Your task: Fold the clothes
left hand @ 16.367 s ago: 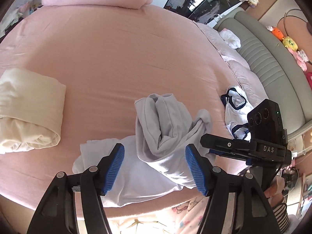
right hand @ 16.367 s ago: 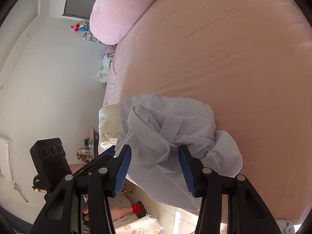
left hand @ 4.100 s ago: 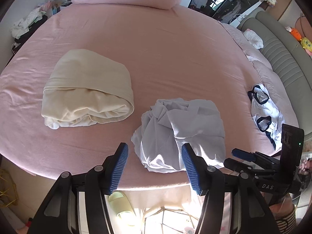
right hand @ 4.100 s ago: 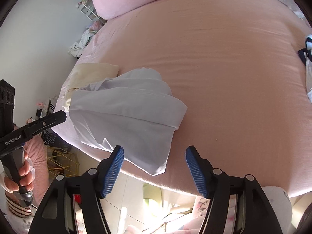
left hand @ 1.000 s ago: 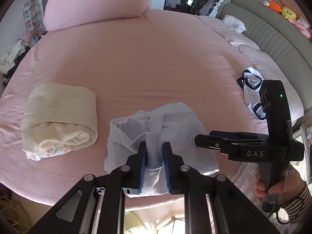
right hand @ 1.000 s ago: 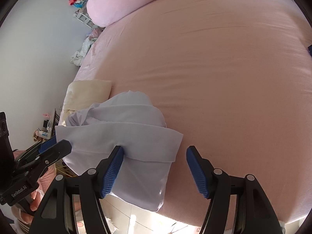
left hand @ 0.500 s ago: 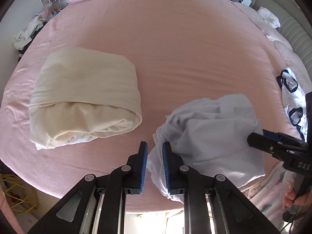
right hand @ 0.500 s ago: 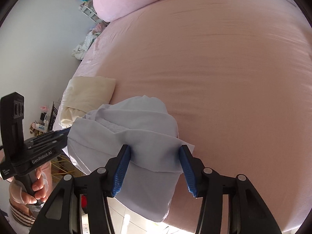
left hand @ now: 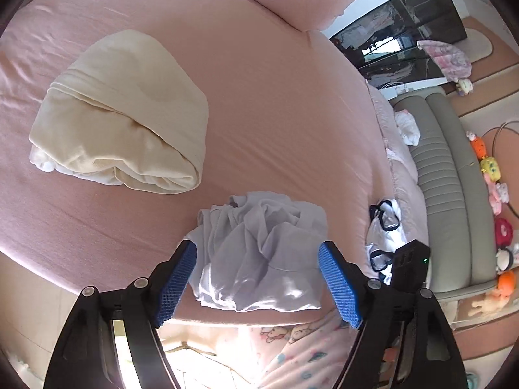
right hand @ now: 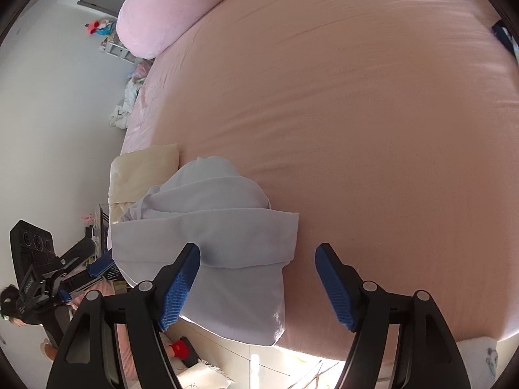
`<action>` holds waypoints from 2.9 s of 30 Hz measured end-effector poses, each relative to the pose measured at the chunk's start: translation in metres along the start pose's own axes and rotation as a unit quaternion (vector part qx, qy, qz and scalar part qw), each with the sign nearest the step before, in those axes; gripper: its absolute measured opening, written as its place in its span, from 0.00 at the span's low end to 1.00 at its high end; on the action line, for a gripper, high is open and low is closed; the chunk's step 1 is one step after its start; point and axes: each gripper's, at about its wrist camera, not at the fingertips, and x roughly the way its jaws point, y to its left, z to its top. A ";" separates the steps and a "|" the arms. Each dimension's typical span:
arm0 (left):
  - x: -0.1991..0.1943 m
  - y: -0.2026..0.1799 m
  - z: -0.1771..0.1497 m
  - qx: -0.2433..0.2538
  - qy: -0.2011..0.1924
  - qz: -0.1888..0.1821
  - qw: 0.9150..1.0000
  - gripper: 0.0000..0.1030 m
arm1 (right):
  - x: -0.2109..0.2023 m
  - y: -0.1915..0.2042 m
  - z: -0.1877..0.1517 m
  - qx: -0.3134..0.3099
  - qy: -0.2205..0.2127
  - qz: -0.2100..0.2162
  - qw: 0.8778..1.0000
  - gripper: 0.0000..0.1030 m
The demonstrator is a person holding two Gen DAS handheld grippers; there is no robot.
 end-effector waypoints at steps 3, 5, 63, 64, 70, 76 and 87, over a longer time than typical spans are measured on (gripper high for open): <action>0.001 0.002 -0.003 -0.020 0.001 -0.028 0.999 0.75 | 0.002 -0.003 -0.003 0.011 0.007 0.011 1.000 0.72; 0.004 0.001 -0.005 -0.028 0.006 -0.043 0.999 0.75 | 0.003 -0.006 -0.005 0.021 0.012 0.018 1.000 0.72; 0.057 0.075 -0.049 -0.213 -0.031 -0.122 0.969 0.71 | 0.076 -0.007 0.003 0.084 0.026 0.181 0.980 0.95; 0.057 0.074 -0.049 -0.212 -0.031 -0.123 0.969 0.71 | 0.076 -0.005 0.002 0.078 0.024 0.169 0.982 0.94; 0.058 0.063 -0.047 -0.206 -0.025 -0.115 0.971 0.71 | 0.076 -0.012 0.000 0.106 0.000 0.153 0.983 0.60; 0.052 0.041 -0.044 -0.166 -0.047 -0.088 0.981 0.51 | 0.069 -0.003 0.001 0.096 -0.011 0.132 0.987 0.53; 0.042 0.026 -0.039 -0.128 -0.071 -0.067 0.987 0.36 | 0.051 0.029 -0.002 0.018 -0.025 0.059 0.998 0.41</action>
